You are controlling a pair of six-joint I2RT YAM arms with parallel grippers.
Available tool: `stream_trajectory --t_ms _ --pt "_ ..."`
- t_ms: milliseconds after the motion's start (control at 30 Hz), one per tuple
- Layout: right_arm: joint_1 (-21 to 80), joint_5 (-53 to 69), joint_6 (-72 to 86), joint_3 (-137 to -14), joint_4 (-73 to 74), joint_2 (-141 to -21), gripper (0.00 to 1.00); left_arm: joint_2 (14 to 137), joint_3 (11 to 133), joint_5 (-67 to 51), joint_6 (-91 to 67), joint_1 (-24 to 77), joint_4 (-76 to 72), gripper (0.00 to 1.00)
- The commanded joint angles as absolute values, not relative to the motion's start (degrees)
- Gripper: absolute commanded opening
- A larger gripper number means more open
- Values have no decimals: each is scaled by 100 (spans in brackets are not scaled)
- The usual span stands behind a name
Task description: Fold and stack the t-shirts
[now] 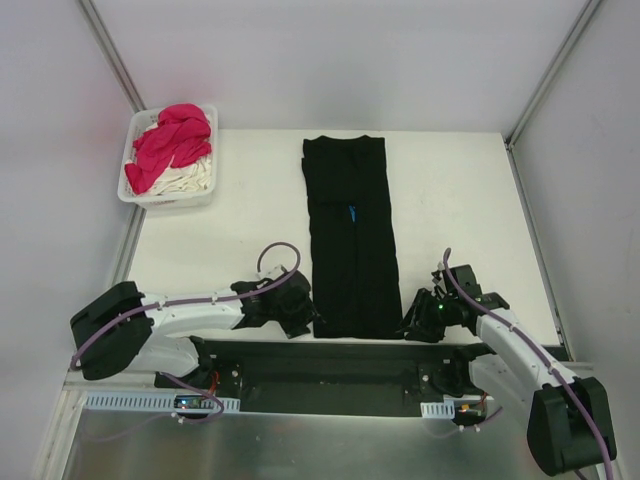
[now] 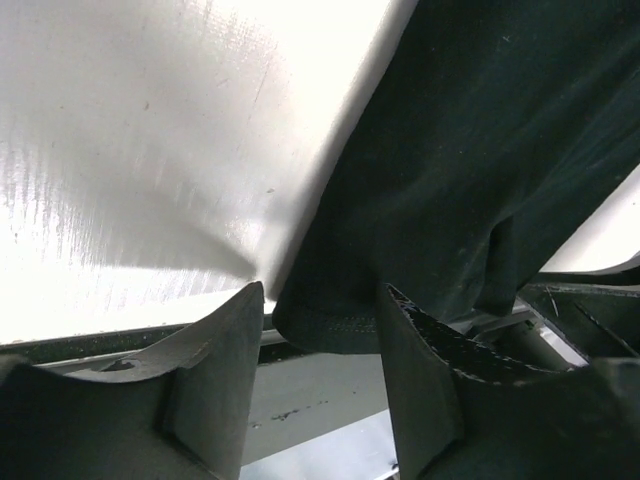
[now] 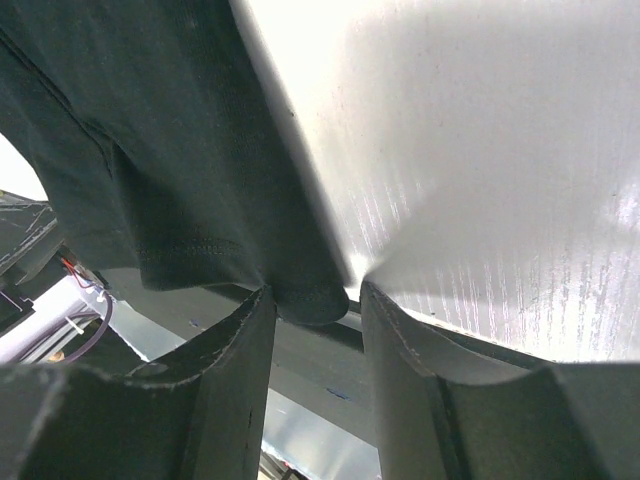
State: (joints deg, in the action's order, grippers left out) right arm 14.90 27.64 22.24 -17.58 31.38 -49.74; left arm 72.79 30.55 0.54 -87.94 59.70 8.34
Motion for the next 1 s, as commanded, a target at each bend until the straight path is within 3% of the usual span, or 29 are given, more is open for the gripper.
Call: stream_trajectory --t_ms 0,167,200,267,300,333,400,967 --pt "1521 2584 2188 -1846 3190 -4992 42 7505 3085 79 -8798 6038 554 46" --pt "1529 2610 2223 -1819 3068 -5010 39 7611 3032 9 -8842 6038 422 38" --pt "1529 2636 2241 -1811 3033 -5027 37 7620 3032 9 -8842 6038 413 33" --pt "1538 2663 2259 -1802 2953 -5062 23 7629 3015 -132 -8859 6038 413 23" --pt "1547 2663 2259 -1810 2944 -5071 19 7629 3015 -132 -8842 6038 430 7" --pt "1556 2654 2233 -1819 2988 -5080 9 7603 2997 -132 -8824 6038 431 1" --pt "1564 2637 2162 -1881 3067 -5071 1 7524 2980 -88 -8816 6038 492 0" --pt "1740 2777 2276 -2320 3208 -4852 1 6628 3427 290 -7920 5828 1678 0"
